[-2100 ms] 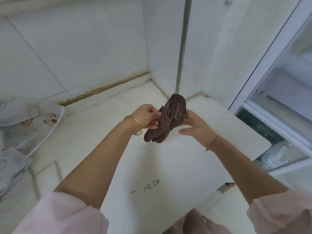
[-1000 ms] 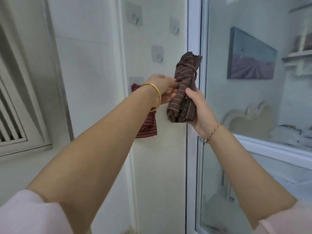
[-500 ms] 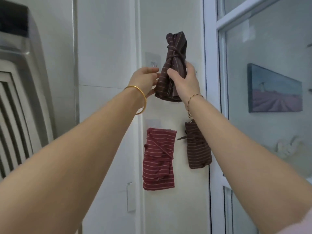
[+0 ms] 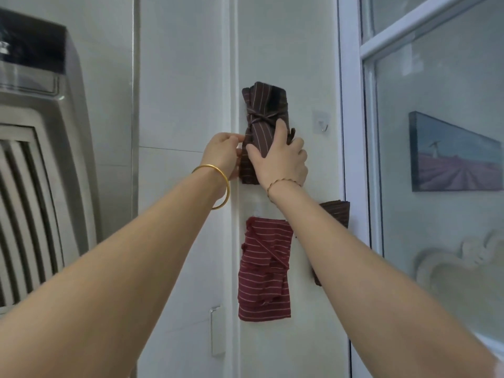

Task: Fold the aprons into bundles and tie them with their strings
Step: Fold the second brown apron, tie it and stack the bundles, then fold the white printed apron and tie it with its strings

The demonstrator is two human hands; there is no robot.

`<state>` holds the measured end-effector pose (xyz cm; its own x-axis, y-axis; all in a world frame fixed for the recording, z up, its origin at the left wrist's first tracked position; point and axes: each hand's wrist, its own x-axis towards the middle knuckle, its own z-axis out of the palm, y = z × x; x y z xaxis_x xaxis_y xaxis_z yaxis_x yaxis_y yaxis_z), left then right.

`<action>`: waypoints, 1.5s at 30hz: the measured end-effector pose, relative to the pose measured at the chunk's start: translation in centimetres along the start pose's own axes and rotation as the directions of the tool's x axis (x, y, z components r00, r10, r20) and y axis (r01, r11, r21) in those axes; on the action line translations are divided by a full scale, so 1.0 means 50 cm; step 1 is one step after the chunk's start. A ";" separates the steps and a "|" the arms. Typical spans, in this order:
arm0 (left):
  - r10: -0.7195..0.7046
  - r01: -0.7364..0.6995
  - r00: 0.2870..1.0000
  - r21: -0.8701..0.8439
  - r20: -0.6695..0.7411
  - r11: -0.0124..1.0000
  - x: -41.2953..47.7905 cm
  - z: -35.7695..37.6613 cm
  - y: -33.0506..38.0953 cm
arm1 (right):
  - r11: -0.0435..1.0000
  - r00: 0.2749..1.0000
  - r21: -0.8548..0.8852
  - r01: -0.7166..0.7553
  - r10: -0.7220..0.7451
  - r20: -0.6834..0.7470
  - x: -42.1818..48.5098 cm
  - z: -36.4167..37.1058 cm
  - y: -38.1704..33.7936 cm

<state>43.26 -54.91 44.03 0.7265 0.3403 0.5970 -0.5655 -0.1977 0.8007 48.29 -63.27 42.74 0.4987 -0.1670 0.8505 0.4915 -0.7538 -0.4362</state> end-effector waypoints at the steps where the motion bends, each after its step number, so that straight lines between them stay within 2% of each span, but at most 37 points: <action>1: -0.002 0.002 1.000 0.007 -0.003 1.000 -0.004 -0.001 -0.007 | 1.000 1.000 -0.005 0.005 -0.005 0.006 -0.011 0.002 0.003; 9: 0.016 -0.013 0.998 0.054 -0.056 0.998 -0.032 -0.020 -0.038 | 0.999 0.990 0.050 -0.013 0.006 0.140 -0.061 -0.012 0.014; 13: -0.004 0.006 0.995 0.024 -0.096 1.000 -0.057 -0.044 -0.065 | 0.999 0.998 0.001 0.033 -0.033 -0.057 -0.125 -0.028 0.011; 15: -0.030 0.030 0.994 -0.005 -0.107 1.000 -0.076 -0.076 -0.082 | 0.994 0.986 0.059 0.091 -0.082 -0.147 -0.172 -0.024 -0.006; 17: -0.054 0.054 0.994 0.000 -0.093 0.999 -0.098 -0.111 -0.103 | 0.977 0.976 0.149 0.150 -0.122 -0.179 -0.223 -0.011 -0.026; 20: -0.126 0.129 0.988 0.034 -0.088 0.991 -0.156 -0.209 -0.162 | 0.935 0.982 0.303 0.185 -0.188 -0.018 -0.336 0.039 -0.084; 22: -0.211 0.222 0.967 0.066 -0.143 0.973 -0.214 -0.317 -0.230 | 0.912 0.963 0.387 0.136 -0.213 0.164 -0.448 0.096 -0.138; 24: -0.310 0.333 0.932 0.105 -0.189 0.937 -0.276 -0.412 -0.307 | 0.916 0.917 0.395 0.066 -0.212 0.338 -0.554 0.154 -0.163; 26: -0.423 0.477 0.857 0.143 -0.295 0.867 -0.381 -0.558 -0.396 | 0.933 0.807 0.359 -0.002 -0.210 0.552 -0.708 0.219 -0.214; 27: -0.476 0.548 0.807 0.142 -0.350 0.825 -0.423 -0.616 -0.431 | 0.939 0.732 0.343 -0.010 -0.226 0.642 -0.769 0.247 -0.229; 28: -0.524 0.634 0.734 0.159 -0.432 0.757 -0.501 -0.728 -0.470 | 0.941 0.626 0.336 -0.050 -0.232 0.745 -0.880 0.280 -0.286; 30: -0.552 0.727 0.649 0.216 -0.524 0.651 -0.592 -0.839 -0.528 | 0.950 0.478 0.300 -0.081 -0.227 0.848 -0.987 0.314 -0.318; 32: -0.537 0.810 0.574 0.333 -0.618 0.482 -0.692 -0.985 -0.564 | 0.952 0.316 0.282 -0.119 -0.233 0.920 -1.113 0.351 -0.392; 33: -0.516 0.845 0.532 0.388 -0.671 0.367 -0.735 -1.056 -0.572 | 0.953 0.225 0.276 -0.127 -0.243 0.944 -1.169 0.364 -0.432; 35: -0.455 0.878 0.466 0.459 -0.759 0.134 -0.798 -1.192 -0.566 | 0.950 0.095 0.270 -0.156 -0.258 0.962 -1.266 0.391 -0.511; 39: -0.423 0.825 0.416 0.530 -0.805 -0.196 -0.853 -1.370 -0.546 | 0.955 -0.065 0.248 -0.163 -0.261 0.963 -1.371 0.424 -0.610; 41: -0.438 0.768 0.414 0.565 -0.798 -0.303 -0.863 -1.451 -0.551 | 0.957 -0.119 0.237 -0.170 -0.259 0.959 -1.404 0.452 -0.655; 43: -0.469 0.668 0.460 0.642 -0.754 -0.376 -0.867 -1.483 -0.557 | 0.954 -0.138 0.241 -0.178 -0.267 0.954 -1.406 0.461 -0.662; 45: -0.507 0.594 0.465 0.681 -0.725 -0.428 -0.862 -1.531 -0.575 | 0.954 -0.157 0.236 -0.185 -0.266 0.951 -1.417 0.486 -0.686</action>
<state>-1.69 6.46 -8.45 0.3416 0.9255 -0.1637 0.9397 -0.3390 0.0449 13.44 -10.12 -9.69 0.4700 0.8310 -0.2975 0.5449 -0.5383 -0.6428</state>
